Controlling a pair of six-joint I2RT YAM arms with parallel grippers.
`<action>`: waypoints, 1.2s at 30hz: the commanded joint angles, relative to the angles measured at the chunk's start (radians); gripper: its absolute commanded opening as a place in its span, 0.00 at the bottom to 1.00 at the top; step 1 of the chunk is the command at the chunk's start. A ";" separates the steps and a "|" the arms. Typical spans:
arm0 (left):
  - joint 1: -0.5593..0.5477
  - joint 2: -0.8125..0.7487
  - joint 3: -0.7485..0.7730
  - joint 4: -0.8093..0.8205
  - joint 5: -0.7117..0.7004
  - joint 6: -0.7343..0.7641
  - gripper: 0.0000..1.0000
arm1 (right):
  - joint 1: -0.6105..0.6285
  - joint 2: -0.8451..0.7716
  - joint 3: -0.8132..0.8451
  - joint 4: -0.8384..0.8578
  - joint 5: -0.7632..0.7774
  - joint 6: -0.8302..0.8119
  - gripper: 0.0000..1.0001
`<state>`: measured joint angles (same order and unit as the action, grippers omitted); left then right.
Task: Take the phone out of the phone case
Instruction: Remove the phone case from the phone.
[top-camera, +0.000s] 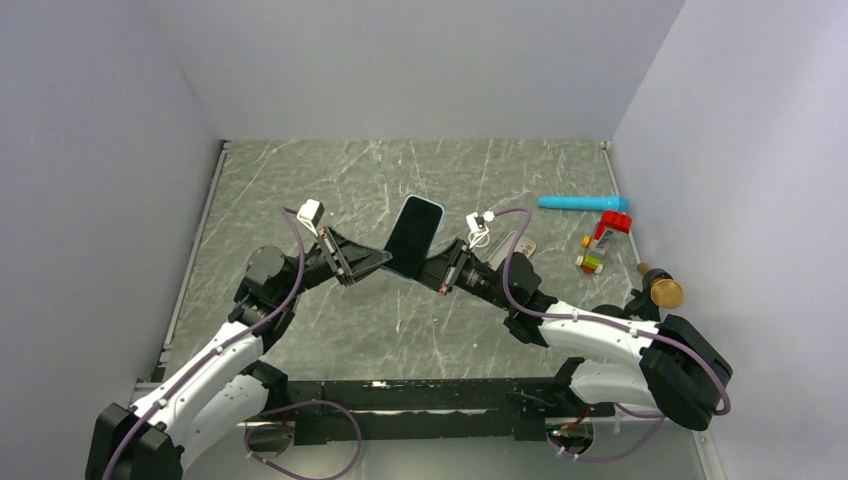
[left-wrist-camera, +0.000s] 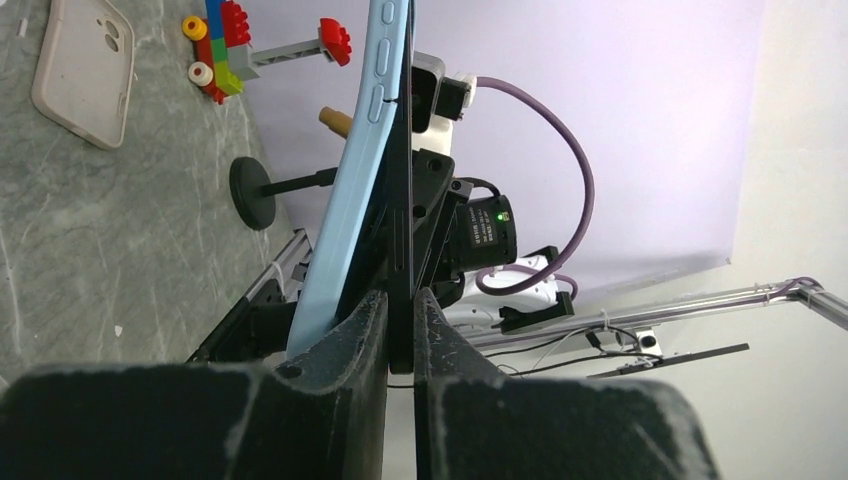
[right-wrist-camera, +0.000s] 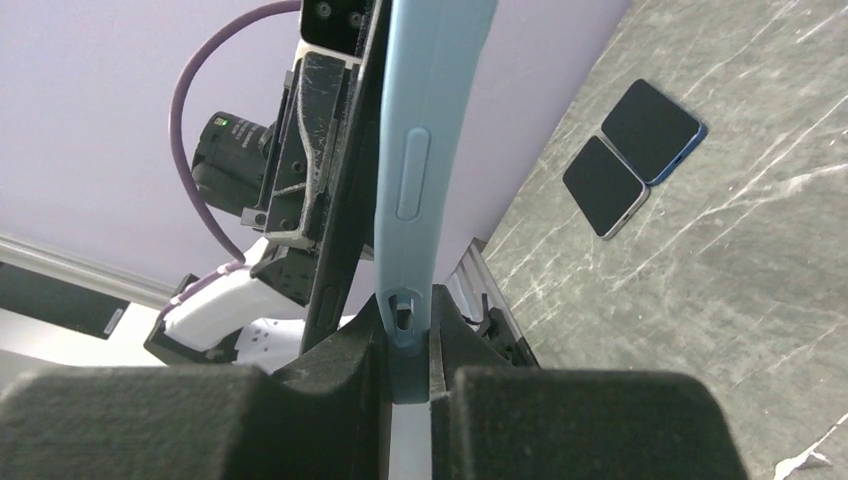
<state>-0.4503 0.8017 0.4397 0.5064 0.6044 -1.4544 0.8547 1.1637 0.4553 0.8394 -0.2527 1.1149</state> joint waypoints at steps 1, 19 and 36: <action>0.017 0.022 0.048 0.167 -0.010 -0.053 0.00 | -0.015 0.007 0.015 0.071 -0.041 -0.034 0.00; 0.021 0.148 0.210 -0.111 0.230 0.214 0.47 | -0.013 -0.024 0.127 -0.130 -0.232 -0.193 0.00; 0.006 0.159 0.291 -0.233 0.223 0.343 0.00 | -0.004 -0.038 0.214 -0.440 -0.066 -0.268 0.00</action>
<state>-0.4316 0.9981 0.6952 0.2558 0.8837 -1.1572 0.8337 1.1606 0.6018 0.5213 -0.4156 0.8917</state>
